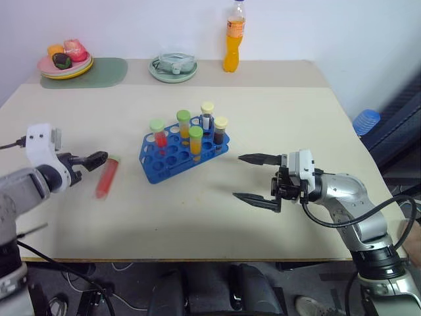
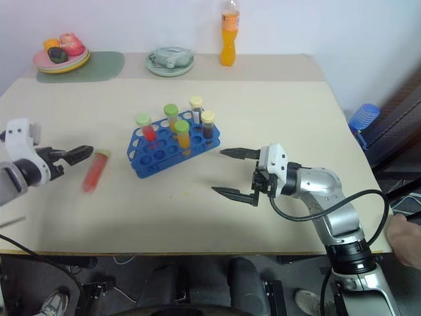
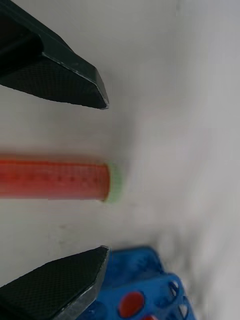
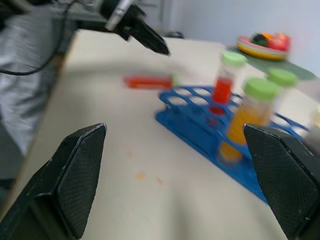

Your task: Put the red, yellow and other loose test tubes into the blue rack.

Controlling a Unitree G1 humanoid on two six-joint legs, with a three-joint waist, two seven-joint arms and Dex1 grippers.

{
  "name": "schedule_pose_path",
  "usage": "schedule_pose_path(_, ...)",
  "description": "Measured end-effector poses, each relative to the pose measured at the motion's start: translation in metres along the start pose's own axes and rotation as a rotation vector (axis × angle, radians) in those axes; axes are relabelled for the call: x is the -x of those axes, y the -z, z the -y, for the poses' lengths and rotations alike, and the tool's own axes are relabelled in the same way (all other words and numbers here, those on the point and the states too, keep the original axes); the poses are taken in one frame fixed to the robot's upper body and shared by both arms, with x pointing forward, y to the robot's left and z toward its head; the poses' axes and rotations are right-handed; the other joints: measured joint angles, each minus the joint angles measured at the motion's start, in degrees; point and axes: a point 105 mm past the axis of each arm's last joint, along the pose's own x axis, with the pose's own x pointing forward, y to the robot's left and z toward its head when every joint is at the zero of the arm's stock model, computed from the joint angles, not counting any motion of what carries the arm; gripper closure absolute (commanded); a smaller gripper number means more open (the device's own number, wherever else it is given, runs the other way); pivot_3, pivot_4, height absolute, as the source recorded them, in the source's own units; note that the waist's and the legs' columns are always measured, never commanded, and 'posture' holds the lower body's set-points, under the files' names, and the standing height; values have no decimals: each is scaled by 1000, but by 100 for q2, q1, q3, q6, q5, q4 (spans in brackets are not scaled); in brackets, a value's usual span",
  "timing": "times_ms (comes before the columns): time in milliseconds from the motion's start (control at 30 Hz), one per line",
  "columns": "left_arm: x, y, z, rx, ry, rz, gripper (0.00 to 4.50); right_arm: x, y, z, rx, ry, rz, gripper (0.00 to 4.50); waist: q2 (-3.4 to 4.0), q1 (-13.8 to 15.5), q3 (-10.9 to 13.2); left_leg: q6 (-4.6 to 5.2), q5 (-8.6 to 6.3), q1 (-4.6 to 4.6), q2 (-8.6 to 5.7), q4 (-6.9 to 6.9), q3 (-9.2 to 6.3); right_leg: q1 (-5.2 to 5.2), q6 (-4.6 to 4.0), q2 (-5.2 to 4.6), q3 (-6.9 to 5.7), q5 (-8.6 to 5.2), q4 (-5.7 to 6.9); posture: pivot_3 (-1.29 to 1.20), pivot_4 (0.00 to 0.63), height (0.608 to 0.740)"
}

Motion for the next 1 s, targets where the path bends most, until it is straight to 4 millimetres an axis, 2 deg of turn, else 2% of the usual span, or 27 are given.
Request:
schedule_pose_path(233, -4, 17, -1, 1, -39, -178, 0, -3, -13, 1, 4, -39, 58, 40, 0, 75, 0, -9, 4, 2, 0, -3, 2, -3, -1, 2, 1, -1, 0, 0, 150, 740)
schedule_pose_path(333, -8, 13, 0, -9, -58, -182, 0, -4, -15, 2, 9, -41, 67, 40, -2, 93, 0, -9, 4, 1, -1, -3, 2, -2, -2, 0, 1, -1, -1, 0, 150, 740)
schedule_pose_path(467, -17, 7, 2, 19, -78, -175, 0, -4, -15, 2, 7, -40, 69, 40, -2, 97, 0, -9, 4, 0, -3, -3, 2, -2, -2, 0, 1, -1, -2, 0, 150, 740)
schedule_pose_path(767, -44, 17, 4, 70, -124, -304, 0, -4, -14, 4, 6, -19, 68, 40, -3, 87, 0, -10, 5, 1, -2, -2, 3, -2, -1, 2, 1, 0, -1, 0, 150, 740)
schedule_pose_path(1000, -50, 26, 3, 4, -136, -418, 0, -3, -12, 4, -2, 3, 66, 40, -4, 84, 0, -10, 5, 1, -2, -3, 3, -3, -1, 2, 1, 0, 0, 0, 150, 740)
